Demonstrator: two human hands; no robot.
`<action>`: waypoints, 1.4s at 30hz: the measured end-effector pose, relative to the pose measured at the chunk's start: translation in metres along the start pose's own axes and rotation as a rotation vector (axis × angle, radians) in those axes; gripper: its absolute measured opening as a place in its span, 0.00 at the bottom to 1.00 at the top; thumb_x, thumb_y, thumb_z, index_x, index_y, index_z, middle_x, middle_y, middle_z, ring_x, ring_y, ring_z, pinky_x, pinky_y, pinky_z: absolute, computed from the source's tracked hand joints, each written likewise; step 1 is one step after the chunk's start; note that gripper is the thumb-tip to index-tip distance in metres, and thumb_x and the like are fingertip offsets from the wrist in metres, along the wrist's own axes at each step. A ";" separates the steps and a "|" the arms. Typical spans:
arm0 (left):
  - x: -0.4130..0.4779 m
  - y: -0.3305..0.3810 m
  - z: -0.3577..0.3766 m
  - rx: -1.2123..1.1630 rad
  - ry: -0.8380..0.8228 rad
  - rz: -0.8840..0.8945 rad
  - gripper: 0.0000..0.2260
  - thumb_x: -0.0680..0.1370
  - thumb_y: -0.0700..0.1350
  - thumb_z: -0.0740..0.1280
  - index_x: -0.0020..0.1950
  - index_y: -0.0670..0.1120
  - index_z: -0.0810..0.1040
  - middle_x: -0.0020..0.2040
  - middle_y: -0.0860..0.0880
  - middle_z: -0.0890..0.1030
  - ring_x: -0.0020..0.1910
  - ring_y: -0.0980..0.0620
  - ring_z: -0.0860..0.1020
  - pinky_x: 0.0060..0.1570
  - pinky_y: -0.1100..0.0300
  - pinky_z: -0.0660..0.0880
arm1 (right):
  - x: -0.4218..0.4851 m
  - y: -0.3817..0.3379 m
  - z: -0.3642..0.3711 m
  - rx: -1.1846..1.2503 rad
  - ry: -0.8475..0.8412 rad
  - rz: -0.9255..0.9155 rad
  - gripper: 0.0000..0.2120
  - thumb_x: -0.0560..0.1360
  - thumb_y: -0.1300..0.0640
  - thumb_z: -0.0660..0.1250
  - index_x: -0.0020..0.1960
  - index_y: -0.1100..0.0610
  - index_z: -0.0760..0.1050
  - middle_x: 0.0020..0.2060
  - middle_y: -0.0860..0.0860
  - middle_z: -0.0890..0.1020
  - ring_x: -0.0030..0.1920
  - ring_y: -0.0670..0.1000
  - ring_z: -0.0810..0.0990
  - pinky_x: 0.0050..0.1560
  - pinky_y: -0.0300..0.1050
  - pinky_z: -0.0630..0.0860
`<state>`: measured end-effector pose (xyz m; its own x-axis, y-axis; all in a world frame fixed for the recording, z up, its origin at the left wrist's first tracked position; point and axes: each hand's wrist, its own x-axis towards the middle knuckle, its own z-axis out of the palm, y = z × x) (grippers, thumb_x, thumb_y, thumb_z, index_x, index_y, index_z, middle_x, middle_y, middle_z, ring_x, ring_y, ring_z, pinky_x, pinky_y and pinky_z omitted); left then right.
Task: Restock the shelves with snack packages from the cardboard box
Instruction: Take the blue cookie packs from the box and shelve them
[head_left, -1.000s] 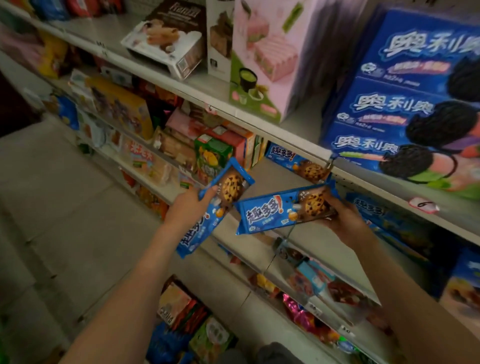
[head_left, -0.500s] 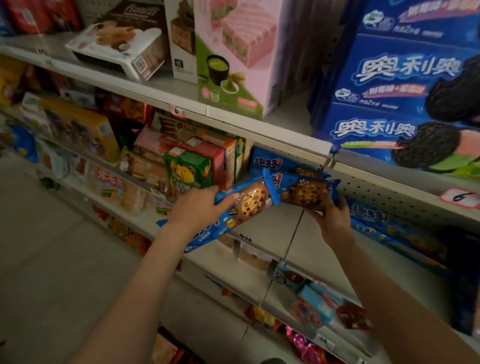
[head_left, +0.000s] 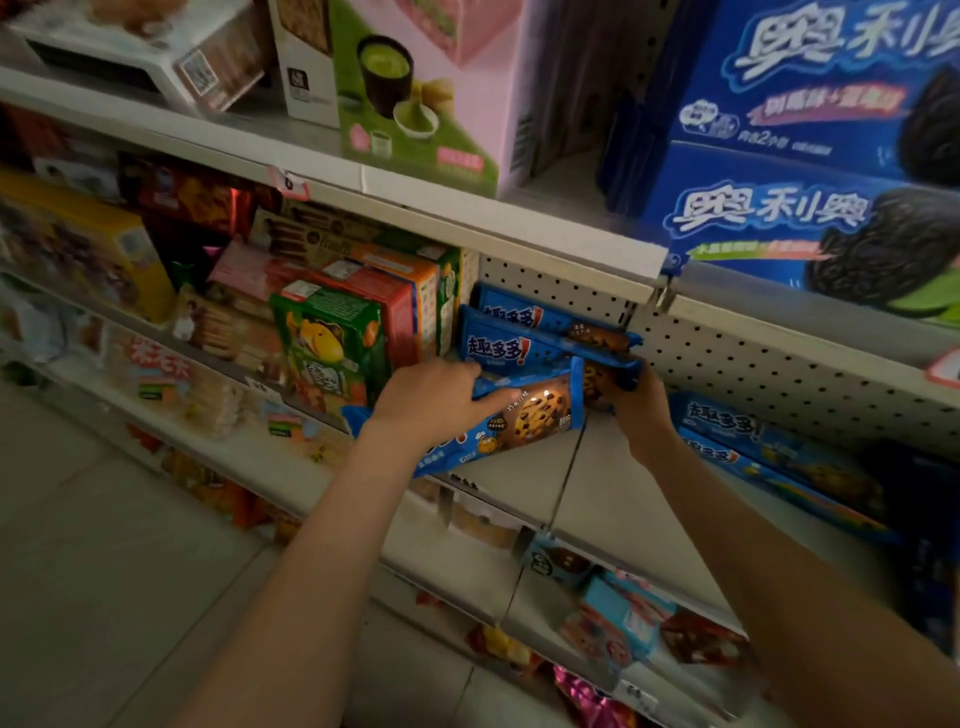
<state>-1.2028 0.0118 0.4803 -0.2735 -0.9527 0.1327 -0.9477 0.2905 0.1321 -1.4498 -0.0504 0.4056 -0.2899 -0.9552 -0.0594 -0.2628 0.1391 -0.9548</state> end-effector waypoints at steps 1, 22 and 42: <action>0.003 0.002 0.002 0.010 -0.007 0.012 0.24 0.76 0.67 0.53 0.45 0.46 0.70 0.36 0.50 0.70 0.42 0.47 0.76 0.35 0.58 0.67 | -0.003 -0.005 0.000 -0.005 0.012 0.008 0.18 0.73 0.61 0.67 0.62 0.53 0.70 0.58 0.54 0.77 0.57 0.53 0.77 0.58 0.54 0.76; 0.047 0.038 0.021 0.029 -0.061 0.245 0.25 0.74 0.70 0.55 0.40 0.49 0.75 0.31 0.52 0.72 0.33 0.52 0.73 0.27 0.62 0.60 | -0.047 -0.035 -0.044 -0.184 -0.479 -0.161 0.08 0.75 0.55 0.67 0.54 0.50 0.78 0.51 0.47 0.81 0.54 0.47 0.79 0.55 0.43 0.77; 0.024 0.081 0.085 -0.574 0.016 -0.517 0.54 0.69 0.65 0.69 0.76 0.40 0.37 0.77 0.38 0.41 0.76 0.40 0.44 0.75 0.48 0.45 | -0.035 -0.017 -0.003 0.096 -0.017 -0.048 0.15 0.73 0.61 0.70 0.55 0.56 0.67 0.50 0.45 0.73 0.48 0.43 0.76 0.40 0.35 0.76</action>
<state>-1.2999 0.0043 0.4109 0.1873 -0.9798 -0.0706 -0.7192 -0.1857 0.6695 -1.4383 -0.0189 0.4250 -0.2633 -0.9646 -0.0167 -0.1865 0.0678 -0.9801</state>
